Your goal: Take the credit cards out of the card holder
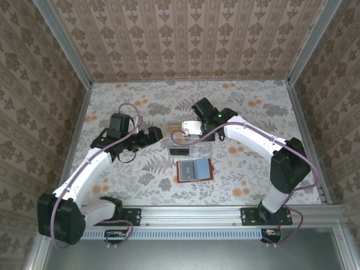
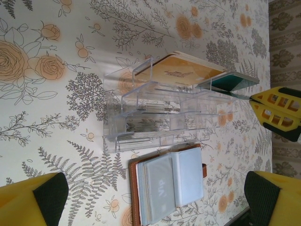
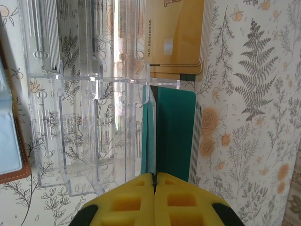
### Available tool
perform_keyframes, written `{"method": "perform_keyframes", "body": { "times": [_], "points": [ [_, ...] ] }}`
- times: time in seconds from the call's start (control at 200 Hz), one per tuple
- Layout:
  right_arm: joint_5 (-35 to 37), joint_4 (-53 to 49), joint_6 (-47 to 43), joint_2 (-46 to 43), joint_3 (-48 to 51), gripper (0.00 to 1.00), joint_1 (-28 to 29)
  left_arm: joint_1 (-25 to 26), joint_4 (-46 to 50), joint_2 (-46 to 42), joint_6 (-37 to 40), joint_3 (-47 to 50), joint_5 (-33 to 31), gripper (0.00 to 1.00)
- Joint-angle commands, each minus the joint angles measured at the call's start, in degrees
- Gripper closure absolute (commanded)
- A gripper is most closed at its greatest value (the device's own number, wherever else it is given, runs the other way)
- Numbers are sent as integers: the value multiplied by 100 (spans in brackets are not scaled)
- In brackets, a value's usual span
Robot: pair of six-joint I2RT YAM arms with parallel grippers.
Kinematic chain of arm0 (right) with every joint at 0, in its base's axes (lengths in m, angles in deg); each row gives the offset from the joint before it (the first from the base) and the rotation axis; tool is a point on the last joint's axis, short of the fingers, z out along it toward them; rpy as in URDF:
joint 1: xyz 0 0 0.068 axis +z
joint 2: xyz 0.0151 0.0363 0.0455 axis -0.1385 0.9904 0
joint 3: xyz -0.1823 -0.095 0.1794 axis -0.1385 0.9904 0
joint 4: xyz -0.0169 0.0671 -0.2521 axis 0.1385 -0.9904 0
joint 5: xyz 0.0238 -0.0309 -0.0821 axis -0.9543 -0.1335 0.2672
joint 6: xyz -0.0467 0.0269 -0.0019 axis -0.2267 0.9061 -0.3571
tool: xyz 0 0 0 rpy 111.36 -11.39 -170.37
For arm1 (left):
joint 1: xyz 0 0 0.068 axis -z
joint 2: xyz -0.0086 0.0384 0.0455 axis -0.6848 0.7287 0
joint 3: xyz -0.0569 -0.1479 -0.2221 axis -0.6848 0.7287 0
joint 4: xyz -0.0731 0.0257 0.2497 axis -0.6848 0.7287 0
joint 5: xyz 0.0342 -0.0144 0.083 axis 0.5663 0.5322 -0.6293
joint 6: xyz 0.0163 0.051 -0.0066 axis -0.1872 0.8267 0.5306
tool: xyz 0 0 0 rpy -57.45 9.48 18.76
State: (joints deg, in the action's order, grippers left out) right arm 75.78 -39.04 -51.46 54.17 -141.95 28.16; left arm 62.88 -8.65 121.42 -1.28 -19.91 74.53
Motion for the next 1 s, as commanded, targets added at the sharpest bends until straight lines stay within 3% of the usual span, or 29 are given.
{"method": "perform_keyframes", "body": {
  "times": [0.0,0.09,0.22,0.27,0.37,0.425,0.53,0.615,0.995],
  "points": [
    [-2,82,149,98,56,92,-52,-64,24,14,119,-153,132,0],
    [52,125,259,105,34,84,-61,-68,26,-6,111,-129,136,0],
    [189,218,347,104,37,83,-69,-81,21,-32,84,-97,141,0],
    [220,253,373,95,40,77,-70,-76,16,-42,77,-90,141,0],
    [286,320,452,78,16,75,-69,-76,5,-68,58,-68,140,0],
    [314,364,490,72,21,68,-70,-76,-3,-85,45,-50,150,0],
    [328,409,526,74,51,66,-70,-76,-8,-127,23,-12,149,0],
    [383,466,584,76,84,56,-70,-83,5,-180,12,15,141,0],
    [837,800,797,230,126,54,-69,-76,60,-407,-51,128,110,0]
  ]
}}
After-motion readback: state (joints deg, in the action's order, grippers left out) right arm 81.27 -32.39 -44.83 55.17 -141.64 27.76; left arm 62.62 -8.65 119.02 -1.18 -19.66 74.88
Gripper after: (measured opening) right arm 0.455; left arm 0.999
